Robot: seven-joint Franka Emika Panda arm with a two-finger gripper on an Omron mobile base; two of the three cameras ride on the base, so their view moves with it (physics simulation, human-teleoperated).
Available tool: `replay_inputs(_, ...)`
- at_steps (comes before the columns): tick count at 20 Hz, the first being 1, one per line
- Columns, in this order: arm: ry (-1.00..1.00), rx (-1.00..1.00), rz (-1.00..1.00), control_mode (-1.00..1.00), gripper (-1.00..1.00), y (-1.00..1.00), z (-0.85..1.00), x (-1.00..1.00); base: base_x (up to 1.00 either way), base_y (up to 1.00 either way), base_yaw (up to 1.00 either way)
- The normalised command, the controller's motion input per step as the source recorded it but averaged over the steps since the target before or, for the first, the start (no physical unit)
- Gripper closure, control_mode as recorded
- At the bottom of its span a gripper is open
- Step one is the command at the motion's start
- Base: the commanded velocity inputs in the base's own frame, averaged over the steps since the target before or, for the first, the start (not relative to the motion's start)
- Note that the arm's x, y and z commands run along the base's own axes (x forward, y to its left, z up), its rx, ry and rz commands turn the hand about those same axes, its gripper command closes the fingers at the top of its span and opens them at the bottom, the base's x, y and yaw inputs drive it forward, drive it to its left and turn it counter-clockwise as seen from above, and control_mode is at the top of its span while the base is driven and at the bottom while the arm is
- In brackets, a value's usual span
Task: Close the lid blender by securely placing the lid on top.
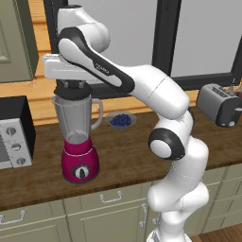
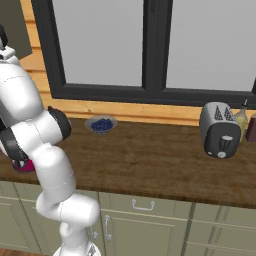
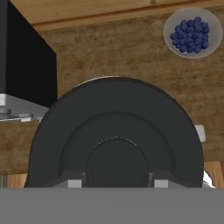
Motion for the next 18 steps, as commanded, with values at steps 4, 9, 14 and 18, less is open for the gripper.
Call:
replay_inputs(4, -0.01, 0.0, 0.0, -1.0, 1.0, -0.06, -0.26, 0.0, 0.0, 0.0, 0.0)
replay_inputs(9, -0.05, 0.0, 0.0, -1.0, 1.0, -0.34, -0.24, -0.17, 0.0, 0.0, 0.0)
replay_inputs(14, -0.04, 0.0, 0.0, -1.0, 1.0, -0.26, -0.21, -0.22, 0.0, 0.0, 0.0)
replay_inputs(18, -0.01, 0.0, 0.0, -1.0, 1.0, 0.01, -0.24, -0.07, 0.0, 0.0, 0.0)
